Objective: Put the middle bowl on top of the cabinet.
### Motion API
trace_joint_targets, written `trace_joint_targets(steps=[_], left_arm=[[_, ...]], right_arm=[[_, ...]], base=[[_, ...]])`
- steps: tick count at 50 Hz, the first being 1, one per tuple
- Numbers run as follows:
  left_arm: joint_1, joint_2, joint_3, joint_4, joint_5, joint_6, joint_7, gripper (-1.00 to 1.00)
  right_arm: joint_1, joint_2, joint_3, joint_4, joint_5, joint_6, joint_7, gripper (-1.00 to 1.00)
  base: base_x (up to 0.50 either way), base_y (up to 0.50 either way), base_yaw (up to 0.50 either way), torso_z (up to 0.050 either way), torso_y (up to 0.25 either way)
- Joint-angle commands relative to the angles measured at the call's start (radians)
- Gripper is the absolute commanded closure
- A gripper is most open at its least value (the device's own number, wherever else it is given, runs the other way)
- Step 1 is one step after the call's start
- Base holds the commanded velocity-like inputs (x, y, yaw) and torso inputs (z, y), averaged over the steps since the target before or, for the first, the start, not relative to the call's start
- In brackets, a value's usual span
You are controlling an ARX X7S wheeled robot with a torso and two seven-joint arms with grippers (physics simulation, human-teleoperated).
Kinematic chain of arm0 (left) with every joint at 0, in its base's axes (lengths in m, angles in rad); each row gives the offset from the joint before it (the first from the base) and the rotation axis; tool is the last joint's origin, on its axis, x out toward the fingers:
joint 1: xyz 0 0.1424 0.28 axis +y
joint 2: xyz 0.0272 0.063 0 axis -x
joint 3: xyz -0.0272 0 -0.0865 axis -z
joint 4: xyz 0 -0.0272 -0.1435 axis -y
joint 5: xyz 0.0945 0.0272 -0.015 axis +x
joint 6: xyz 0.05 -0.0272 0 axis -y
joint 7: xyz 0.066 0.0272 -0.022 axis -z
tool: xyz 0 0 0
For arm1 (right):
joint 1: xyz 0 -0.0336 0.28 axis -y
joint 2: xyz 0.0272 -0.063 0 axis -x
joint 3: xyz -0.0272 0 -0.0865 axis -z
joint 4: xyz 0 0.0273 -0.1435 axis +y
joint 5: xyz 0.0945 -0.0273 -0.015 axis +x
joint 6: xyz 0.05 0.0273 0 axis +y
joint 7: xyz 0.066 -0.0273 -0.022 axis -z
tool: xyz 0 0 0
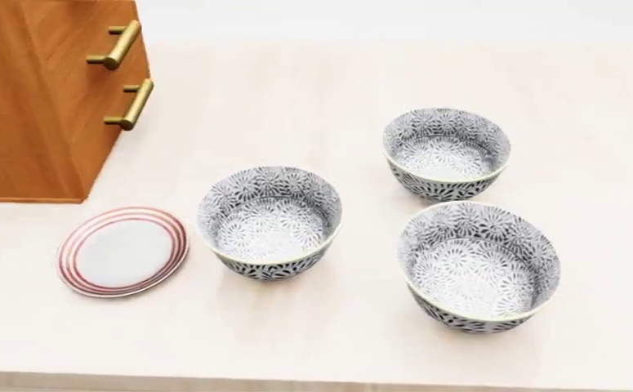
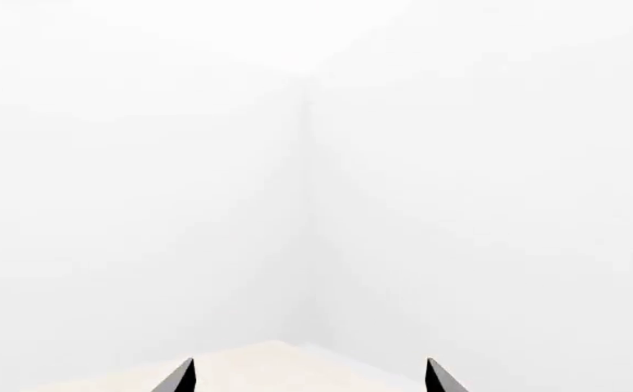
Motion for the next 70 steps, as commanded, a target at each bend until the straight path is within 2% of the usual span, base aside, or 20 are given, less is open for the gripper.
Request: trace_joint_targets(steps=[1,13,19,23,28,46,64,70], left_arm=[[-0.004,-0.014,0.008,0.001,-0.005,0.003,-0.031,-1.0],[-0.005,-0.027,0.022,-0.008,-0.018,0.008,-0.049,-1.0],[-0.006,-0.032,0.019,-0.004,-0.034,-0.001,-0.056,-1.0],[-0.006,-0.035,0.018,-0.005,-0.041,-0.002,-0.062,-1.0],[-0.007,-0.039,0.019,0.005,-0.05,-0.01,-0.07,-1.0],[-0.005,-0.054,0.034,-0.001,-0.063,-0.006,-0.092,-1.0],[-0.005,-0.068,0.038,0.002,-0.082,-0.006,-0.109,-1.0],[-0.005,-0.074,0.037,0.004,-0.09,-0.008,-0.114,-1.0]], right_arm=[[-0.047,0.009,0.027,-0.05,-0.001,-0.025,0.031,-1.0],[-0.049,0.022,0.013,-0.055,-0.008,-0.016,0.05,-1.0],[-0.054,0.025,0.015,-0.049,0.006,-0.044,0.056,-1.0],[-0.06,0.026,0.014,-0.071,-0.044,0.01,0.074,-1.0],[-0.068,0.042,0.023,-0.069,0.043,-0.006,0.062,-1.0],[-0.081,0.049,0.029,-0.081,0.01,0.016,0.093,-1.0],[-0.095,0.057,0.032,-0.092,0.018,-0.004,0.111,-1.0],[-0.096,0.058,0.027,-0.094,0.004,0.001,0.118,-1.0]], base=[[0.0,0.5,0.0,0.0,0.0],[0.0,0.49,0.0,0.0,0.0],[0.0,0.05,0.0,0.0,0.0],[0.0,0.0,0.0,0.0,0.0],[0.0,0.0,0.0,0.0,0.0],[0.5,0.0,0.0,0.0,0.0],[0.02,0.1,0.0,0.0,0.0],[0.49,-0.1,0.0,0.0,0.0]])
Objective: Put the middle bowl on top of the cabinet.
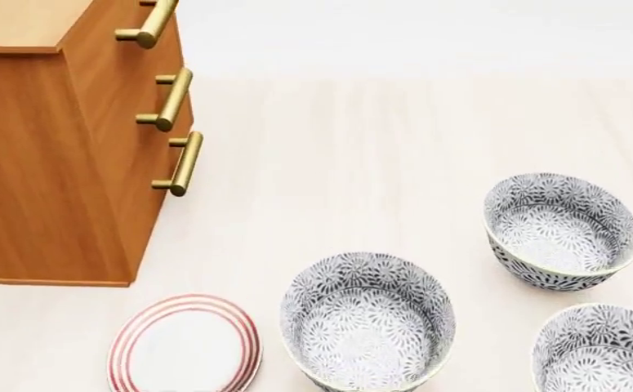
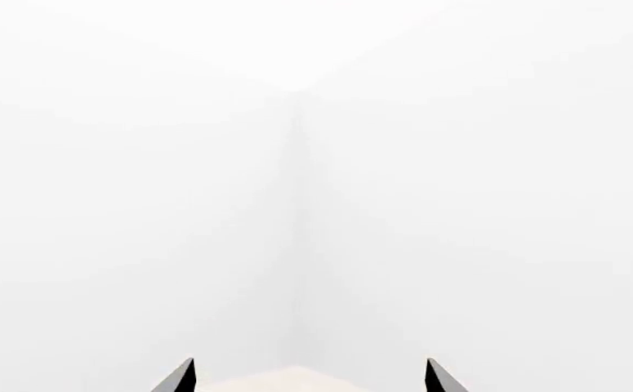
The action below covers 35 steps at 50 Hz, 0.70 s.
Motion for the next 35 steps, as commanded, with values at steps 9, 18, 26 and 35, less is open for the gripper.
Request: trace_joint_targets(steps=[9,18,26,35], left_arm=[[0.0,-0.012,0.003,0.002,-0.027,-0.003,-0.016,-1.0],[0.001,-0.008,-0.014,0.001,-0.063,-0.015,-0.024,-1.0],[0.018,0.043,-0.092,0.054,-0.305,-0.221,-0.064,-1.0],[0.161,0.143,0.048,0.044,-0.588,-0.33,-0.134,-1.0]], right_arm=[[-0.013,0.007,0.001,-0.008,-0.006,-0.007,0.02,-1.0],[-0.015,0.01,-0.006,-0.013,-0.025,0.0,0.028,-1.0],[-0.008,0.016,-0.018,-0.014,-0.032,0.009,0.033,-1.0],[-0.003,0.024,-0.029,-0.018,-0.042,0.019,0.036,-1.0]], base=[[0.5,-0.1,0.0,0.0,0.0],[0.11,0.0,0.0,0.0,0.002],[0.0,0.0,0.0,0.0,0.0],[0.0,0.0,0.0,0.0,0.0]])
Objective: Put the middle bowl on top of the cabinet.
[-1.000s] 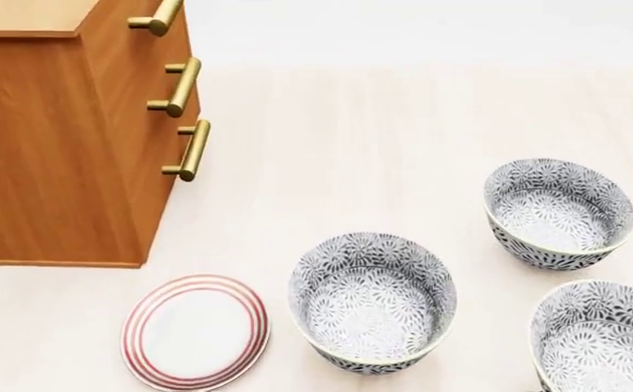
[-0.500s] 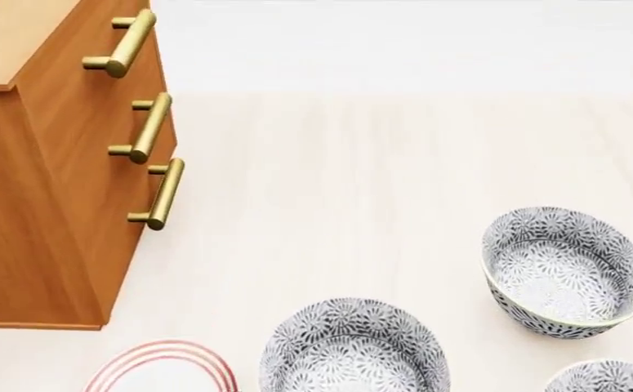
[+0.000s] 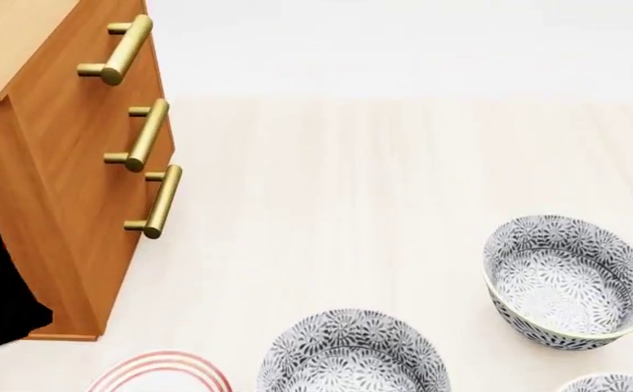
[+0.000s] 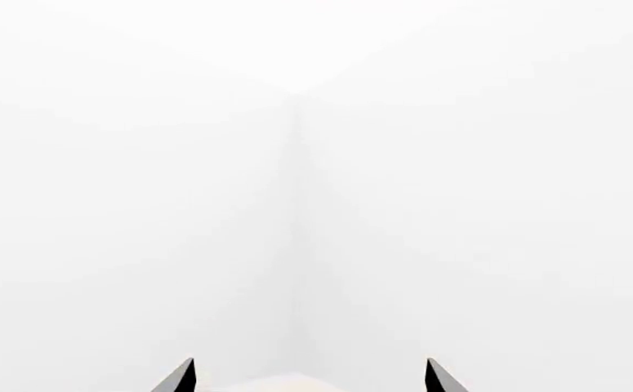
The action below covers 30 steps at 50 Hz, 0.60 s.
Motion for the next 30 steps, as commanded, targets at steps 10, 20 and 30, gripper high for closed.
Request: trace_joint_targets(steps=[10,20,30], left_arm=[[0.201,0.046,0.455,-0.273,-0.193,0.229,-0.083,-1.0],[0.17,0.052,0.487,-0.266,-0.233,0.211,-0.139,-1.0],[0.111,0.076,0.479,-0.289,-0.339,0.192,-0.279,-1.0]], right_arm=[[0.015,-0.006,-0.062,-0.042,-0.066,0.023,0.019,-1.0],[0.007,0.003,-0.059,-0.049,-0.061,0.022,0.024,-1.0],[-0.008,0.01,-0.049,-0.048,-0.053,0.007,0.029,-1.0]], base=[[0.0,0.0,0.0,0.0,0.0],[0.0,0.0,0.0,0.0,0.0],[0.0,0.0,0.0,0.0,0.0]])
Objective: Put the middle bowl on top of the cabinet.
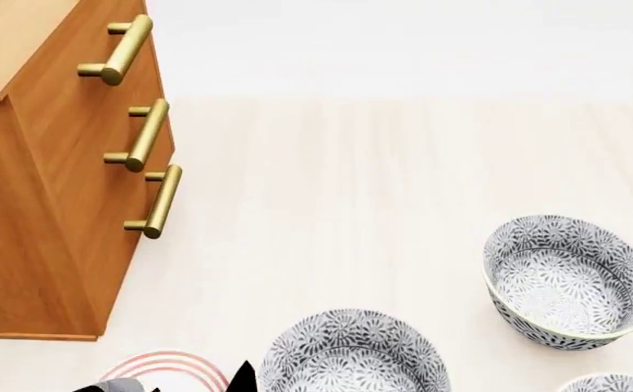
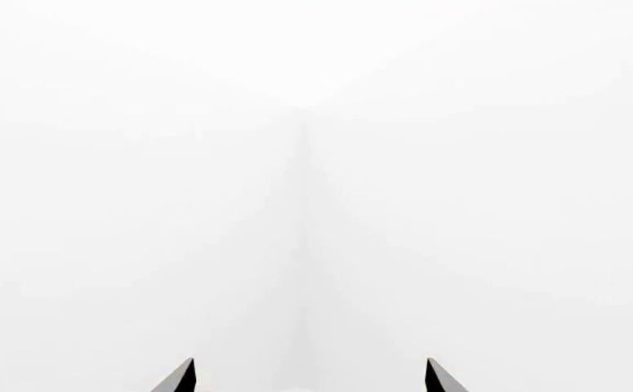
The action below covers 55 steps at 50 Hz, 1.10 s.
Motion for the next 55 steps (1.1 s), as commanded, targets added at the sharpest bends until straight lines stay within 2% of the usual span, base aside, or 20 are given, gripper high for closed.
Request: trace_joint_targets(steps=[1,8,14,27,39,55], left_arm=[[-0.047,0.018,0.042,-0.042,-0.093,0.008,-0.134,-1.0],[-0.097,0.015,0.08,-0.087,-0.148,0.023,-0.198,-1.0],[-0.108,0.005,0.106,-0.129,-0.151,0.079,-0.161,-1.0],[-0.154,-0.005,0.159,-0.16,-0.136,0.11,-0.19,-1.0],[-0.173,-0.014,0.175,-0.236,-0.14,0.151,-0.177,-1.0],[-0.184,-0.025,0.238,-0.323,-0.143,0.199,-0.088,-1.0]], right_arm=[[-0.014,0.008,0.004,0.0,0.004,-0.014,0.006,-1.0],[-0.037,0.012,0.022,0.004,0.016,-0.041,0.007,-1.0],[-0.061,0.013,0.038,0.006,0.028,-0.071,0.008,-1.0],[-0.07,0.018,0.036,0.007,0.029,-0.084,0.009,-1.0],[-0.064,0.02,0.026,-0.006,0.02,-0.074,0.012,-1.0],[-0.066,0.024,0.022,-0.016,0.013,-0.07,0.018,-1.0]], base=[[0.0,0.0,0.0,0.0,0.0],[0.0,0.0,0.0,0.0,0.0],[0.0,0.0,0.0,0.0,0.0],[0.0,0.0,0.0,0.0,0.0],[0.0,0.0,0.0,0.0,0.0],[0.0,0.0,0.0,0.0,0.0]])
